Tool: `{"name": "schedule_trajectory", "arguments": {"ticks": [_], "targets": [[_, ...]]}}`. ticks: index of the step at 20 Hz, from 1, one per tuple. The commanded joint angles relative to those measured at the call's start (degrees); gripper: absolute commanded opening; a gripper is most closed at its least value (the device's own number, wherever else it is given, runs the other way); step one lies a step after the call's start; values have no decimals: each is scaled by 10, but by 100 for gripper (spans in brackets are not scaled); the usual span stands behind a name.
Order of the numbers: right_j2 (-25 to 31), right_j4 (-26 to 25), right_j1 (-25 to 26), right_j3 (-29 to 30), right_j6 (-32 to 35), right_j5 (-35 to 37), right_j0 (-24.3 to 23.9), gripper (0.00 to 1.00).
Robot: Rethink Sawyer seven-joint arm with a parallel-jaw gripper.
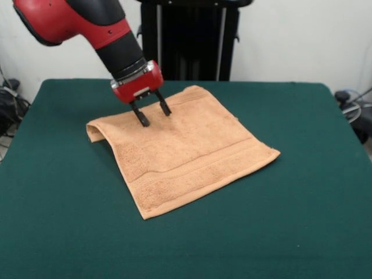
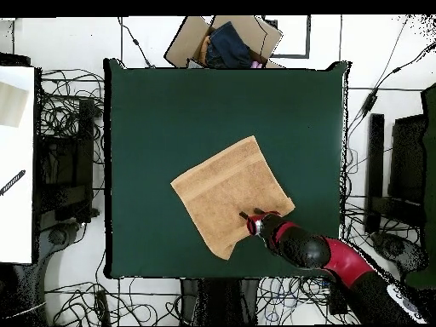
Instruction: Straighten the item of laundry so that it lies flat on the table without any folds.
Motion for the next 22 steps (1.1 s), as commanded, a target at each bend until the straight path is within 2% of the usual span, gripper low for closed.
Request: {"name": "schedule_trajectory", "arguments": {"ticks": [1, 4, 12, 22], "targets": [[47, 7, 44, -77, -26, 42, -7, 100], [56, 18, 57, -89, -38, 65, -12, 100], [80, 36, 18, -104, -51, 131, -4, 100], [92, 28, 11, -115, -43, 145, -6, 100]]}}
